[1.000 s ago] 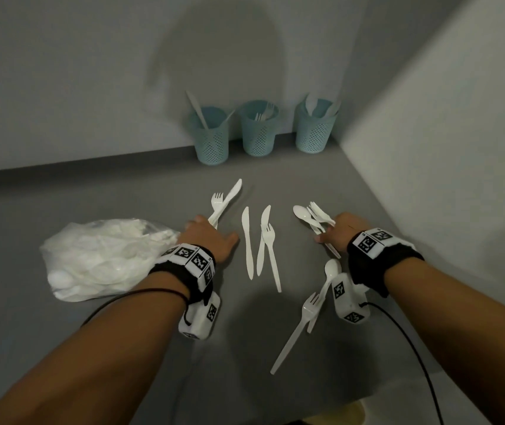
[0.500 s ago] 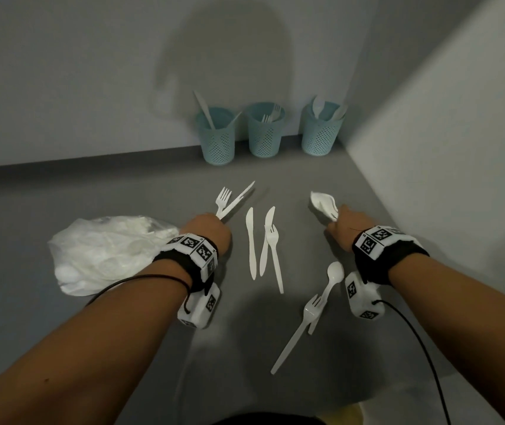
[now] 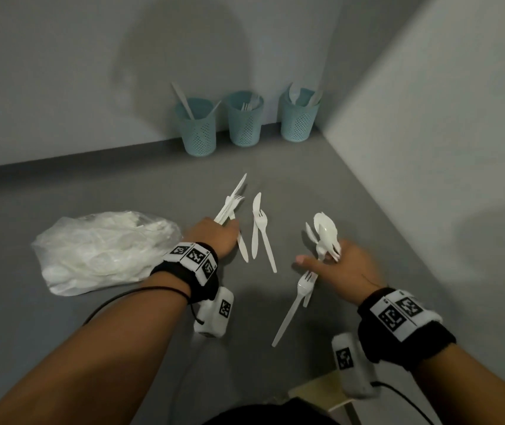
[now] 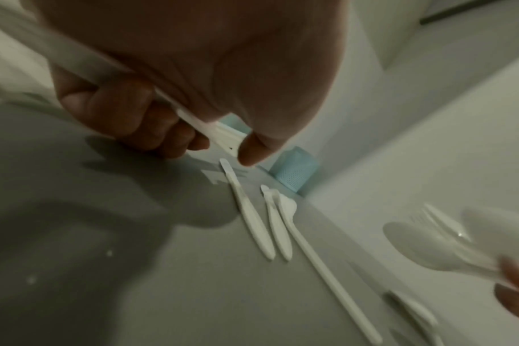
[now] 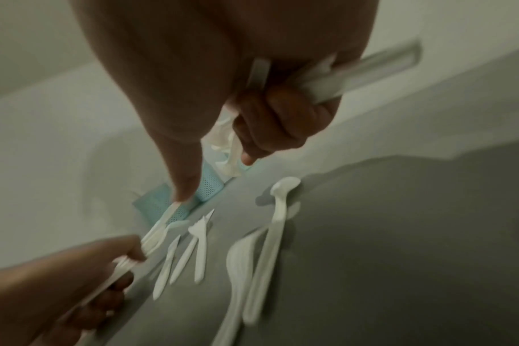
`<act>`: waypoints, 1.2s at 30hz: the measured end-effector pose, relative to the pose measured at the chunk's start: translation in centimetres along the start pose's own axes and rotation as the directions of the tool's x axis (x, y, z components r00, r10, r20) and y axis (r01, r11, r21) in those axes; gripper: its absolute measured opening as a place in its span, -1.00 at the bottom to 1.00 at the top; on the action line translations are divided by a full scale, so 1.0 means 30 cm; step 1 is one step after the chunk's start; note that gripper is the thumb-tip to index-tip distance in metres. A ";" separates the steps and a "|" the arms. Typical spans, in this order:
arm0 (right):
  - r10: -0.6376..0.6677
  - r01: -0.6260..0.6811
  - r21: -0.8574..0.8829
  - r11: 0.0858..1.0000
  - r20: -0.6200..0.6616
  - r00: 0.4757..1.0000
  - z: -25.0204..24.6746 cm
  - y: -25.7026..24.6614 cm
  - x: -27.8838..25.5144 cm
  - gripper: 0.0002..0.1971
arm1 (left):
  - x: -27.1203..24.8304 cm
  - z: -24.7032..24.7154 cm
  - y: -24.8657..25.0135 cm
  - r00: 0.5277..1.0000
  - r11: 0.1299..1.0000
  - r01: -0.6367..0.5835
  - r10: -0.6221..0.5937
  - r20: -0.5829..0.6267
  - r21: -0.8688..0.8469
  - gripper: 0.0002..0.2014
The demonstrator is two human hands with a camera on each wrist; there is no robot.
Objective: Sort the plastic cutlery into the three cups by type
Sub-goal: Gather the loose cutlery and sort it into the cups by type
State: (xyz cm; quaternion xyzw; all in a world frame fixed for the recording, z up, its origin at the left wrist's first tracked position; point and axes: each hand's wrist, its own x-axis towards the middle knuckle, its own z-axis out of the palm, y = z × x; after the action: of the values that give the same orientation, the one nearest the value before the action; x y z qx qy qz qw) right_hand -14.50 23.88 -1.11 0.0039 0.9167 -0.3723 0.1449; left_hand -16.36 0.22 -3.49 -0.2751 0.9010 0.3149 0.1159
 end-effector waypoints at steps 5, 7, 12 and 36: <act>0.268 -0.257 -0.116 0.959 0.090 0.959 0.096 0.032 -0.072 -0.33 | -0.009 0.038 0.031 0.999 0.995 -0.010 0.013 -0.029 0.098 -0.05; 0.291 -0.277 -0.174 0.945 0.060 0.955 0.122 0.044 -0.076 -0.33 | -0.013 0.060 0.047 0.998 0.992 -0.035 0.041 -0.046 0.124 0.04; 0.196 -0.197 0.028 0.980 0.054 0.979 0.129 0.033 -0.058 -0.61 | -0.016 0.105 0.115 0.986 0.983 -0.158 0.163 -0.045 0.094 -0.46; 0.092 -0.145 0.366 0.919 0.158 0.983 -0.028 -0.126 0.130 -0.70 | 0.027 -0.015 0.030 0.967 0.864 -0.248 0.248 -0.060 -0.439 -0.87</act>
State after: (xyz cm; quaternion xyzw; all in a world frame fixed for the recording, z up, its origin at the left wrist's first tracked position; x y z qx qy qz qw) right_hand -18.90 21.33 1.00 0.0614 0.8143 -0.5309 0.2265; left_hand -17.57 0.18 -2.98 -0.1765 0.8335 0.5236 0.0083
